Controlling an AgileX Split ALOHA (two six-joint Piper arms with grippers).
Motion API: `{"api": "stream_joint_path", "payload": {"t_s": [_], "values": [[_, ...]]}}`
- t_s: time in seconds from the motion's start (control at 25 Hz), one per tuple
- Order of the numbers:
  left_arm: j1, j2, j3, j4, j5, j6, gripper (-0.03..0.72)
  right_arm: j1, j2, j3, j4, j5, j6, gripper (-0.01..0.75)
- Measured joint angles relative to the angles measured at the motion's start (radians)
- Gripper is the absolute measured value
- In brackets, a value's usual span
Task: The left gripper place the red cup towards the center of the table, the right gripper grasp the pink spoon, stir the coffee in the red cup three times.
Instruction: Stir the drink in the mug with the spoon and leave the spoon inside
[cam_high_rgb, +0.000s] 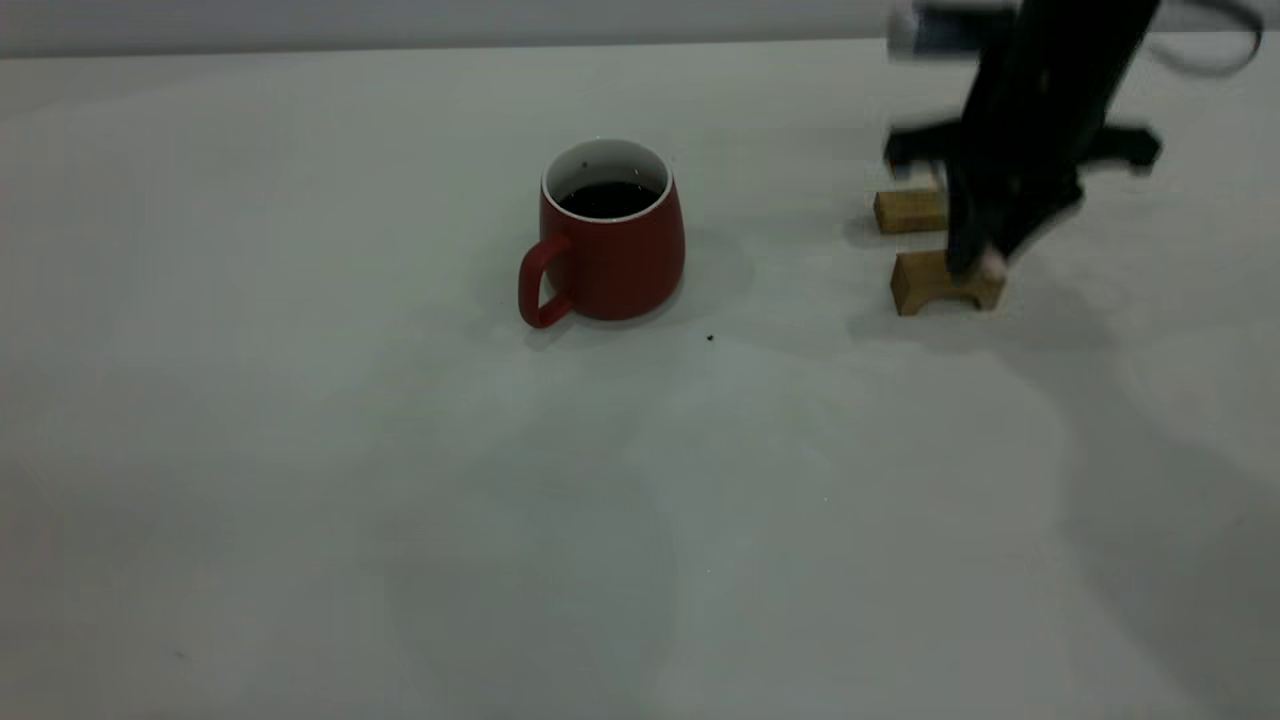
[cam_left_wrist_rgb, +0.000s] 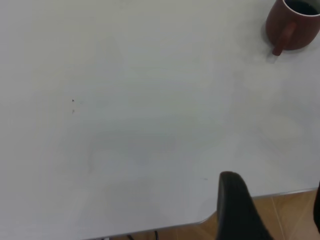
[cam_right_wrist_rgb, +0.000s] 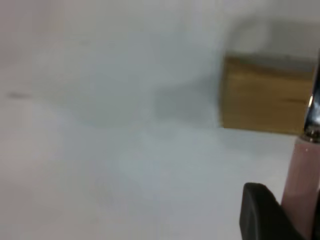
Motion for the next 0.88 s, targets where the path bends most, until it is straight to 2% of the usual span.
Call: {"api": "stream_joint_path", "payload": {"t_s": [0.12, 0.24, 0.32, 0.48, 0.68, 0.76, 0.88], "values": [[0.0, 0.0, 0.0, 0.0, 0.0, 0.0, 0.447, 0.014, -0.062, -0.06, 0.208, 0.105, -0.001, 0.133], [0.0, 0.0, 0.0, 0.0, 0.0, -0.001, 0.447, 0.049, -0.071, -0.092, 0.493, 0.202, -0.008, 0.133], [0.0, 0.0, 0.0, 0.0, 0.0, -0.001, 0.447, 0.079, -0.07, -0.092, 0.631, 0.237, -0.009, 0.133], [0.0, 0.0, 0.0, 0.0, 0.0, -0.001, 0.447, 0.121, -0.062, -0.092, 0.937, 0.248, 0.0, 0.133], [0.0, 0.0, 0.0, 0.0, 0.0, -0.001, 0.447, 0.131, -0.022, -0.092, 1.345, 0.235, 0.208, 0.133], [0.0, 0.0, 0.0, 0.0, 0.0, -0.001, 0.447, 0.13, -0.008, -0.092, 1.446, 0.221, 0.304, 0.133], [0.0, 0.0, 0.0, 0.0, 0.0, -0.001, 0.447, 0.13, -0.002, -0.092, 1.494, 0.194, 0.459, 0.133]]}}
